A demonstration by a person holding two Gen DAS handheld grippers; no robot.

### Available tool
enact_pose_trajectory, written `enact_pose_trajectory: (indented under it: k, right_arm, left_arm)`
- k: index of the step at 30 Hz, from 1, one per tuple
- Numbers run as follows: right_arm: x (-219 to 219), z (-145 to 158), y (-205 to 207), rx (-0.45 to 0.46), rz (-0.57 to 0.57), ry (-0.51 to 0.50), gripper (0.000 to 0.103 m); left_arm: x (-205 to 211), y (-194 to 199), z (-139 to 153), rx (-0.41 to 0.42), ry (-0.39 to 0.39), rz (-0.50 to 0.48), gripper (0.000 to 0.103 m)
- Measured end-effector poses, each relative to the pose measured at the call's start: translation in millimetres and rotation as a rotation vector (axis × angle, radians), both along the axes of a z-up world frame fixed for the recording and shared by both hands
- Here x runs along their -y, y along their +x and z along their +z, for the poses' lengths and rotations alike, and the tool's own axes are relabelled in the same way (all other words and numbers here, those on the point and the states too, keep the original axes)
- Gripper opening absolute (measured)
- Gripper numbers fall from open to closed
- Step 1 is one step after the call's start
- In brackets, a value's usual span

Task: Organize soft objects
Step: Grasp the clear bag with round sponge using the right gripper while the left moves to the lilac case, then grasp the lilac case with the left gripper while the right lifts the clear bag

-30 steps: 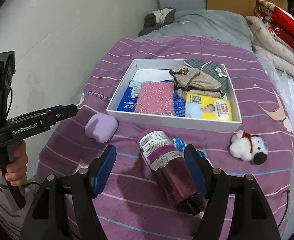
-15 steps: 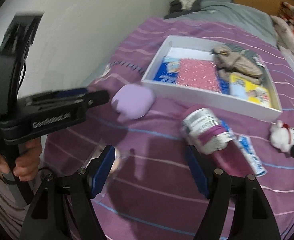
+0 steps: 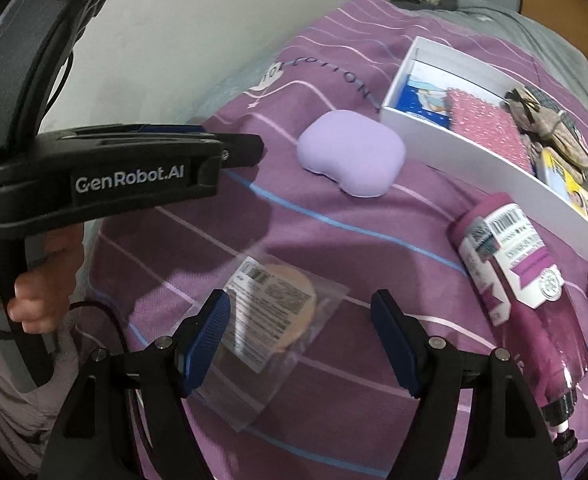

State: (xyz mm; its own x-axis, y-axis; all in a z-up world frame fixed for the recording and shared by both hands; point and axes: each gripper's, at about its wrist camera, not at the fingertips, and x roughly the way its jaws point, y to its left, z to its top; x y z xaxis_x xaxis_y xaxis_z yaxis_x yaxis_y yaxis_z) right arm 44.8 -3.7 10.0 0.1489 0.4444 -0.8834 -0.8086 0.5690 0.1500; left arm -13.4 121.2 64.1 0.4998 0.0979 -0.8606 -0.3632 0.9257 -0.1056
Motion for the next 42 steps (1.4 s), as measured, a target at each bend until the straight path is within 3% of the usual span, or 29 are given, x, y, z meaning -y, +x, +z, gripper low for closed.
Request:
enact_pose_trajectory:
  k: [7, 15, 21, 25, 27, 30, 37, 42]
  right_arm:
    - [-18.5, -11.4, -12.6, 0.063, 0.016, -0.056, 0.08]
    - [-22.2, -18.9, -14.2, 0.096, 0.002, -0.054, 0.082]
    - [-16.9, -19.0, -22.6, 0.118, 0.003, -0.052, 0.081]
    - [-11.6, -17.2, -23.2, 0.115, -0.027, -0.041, 0.067]
    - [-5.4, -15.2, -18.9, 0.106, -0.058, -0.027, 0.053]
    - [3.8, -13.0, -12.7, 0.081, -0.095, 0.002, 0.044]
    - [9.9, -11.5, -13.0, 0.074, -0.104, 0.026, 0.042]
    - [12.2, -9.3, -14.2, 0.058, -0.118, 0.054, 0.035]
  left_arm:
    - [-4.5, 0.1, -8.1, -0.011, 0.019, -0.011, 0.055]
    - [-16.0, -0.6, -17.2, -0.012, -0.052, 0.0, 0.055]
    - [-12.7, 1.5, -21.1, -0.027, -0.037, -0.002, 0.055]
    - [-11.7, 1.8, -21.4, -0.03, -0.028, -0.006, 0.055]
    - [-11.9, 2.3, -21.7, -0.032, -0.029, -0.006, 0.055]
    - [-11.5, 3.0, -21.7, -0.035, -0.027, -0.005, 0.055]
    - [-7.5, 4.4, -20.9, -0.042, 0.0, -0.005, 0.055]
    - [-3.4, 3.4, -16.4, -0.033, 0.02, -0.012, 0.056]
